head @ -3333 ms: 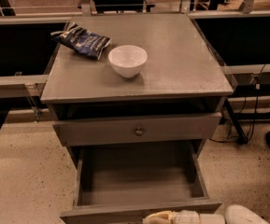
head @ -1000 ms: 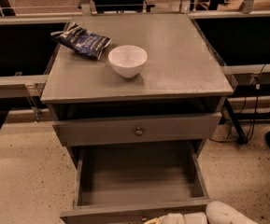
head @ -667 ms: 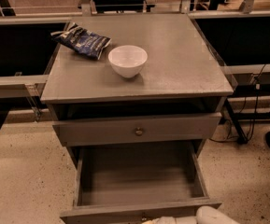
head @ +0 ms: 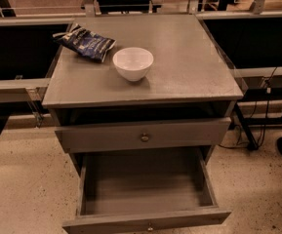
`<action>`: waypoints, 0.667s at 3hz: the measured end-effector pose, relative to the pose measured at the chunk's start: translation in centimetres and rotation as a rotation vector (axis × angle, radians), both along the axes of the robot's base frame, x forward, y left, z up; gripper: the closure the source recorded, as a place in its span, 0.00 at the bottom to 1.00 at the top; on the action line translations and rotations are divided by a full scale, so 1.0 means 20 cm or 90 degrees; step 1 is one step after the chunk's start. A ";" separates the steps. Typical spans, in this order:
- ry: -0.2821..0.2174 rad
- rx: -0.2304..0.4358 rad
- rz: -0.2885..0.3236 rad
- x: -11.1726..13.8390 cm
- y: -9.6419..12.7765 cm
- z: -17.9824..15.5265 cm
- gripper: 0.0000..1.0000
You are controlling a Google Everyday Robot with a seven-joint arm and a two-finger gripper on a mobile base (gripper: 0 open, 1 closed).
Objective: Close middle drawer
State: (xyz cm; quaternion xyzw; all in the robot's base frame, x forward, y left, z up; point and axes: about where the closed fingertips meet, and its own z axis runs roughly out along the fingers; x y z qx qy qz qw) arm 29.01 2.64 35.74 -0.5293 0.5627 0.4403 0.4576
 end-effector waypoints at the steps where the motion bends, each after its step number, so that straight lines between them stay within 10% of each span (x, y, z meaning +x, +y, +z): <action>1: 0.000 0.000 0.000 0.00 0.00 0.00 1.00; 2: -0.038 0.014 0.021 0.10 0.09 0.00 1.00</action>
Offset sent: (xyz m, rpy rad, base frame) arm 0.0578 0.0456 0.0017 0.0518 -0.1626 0.0783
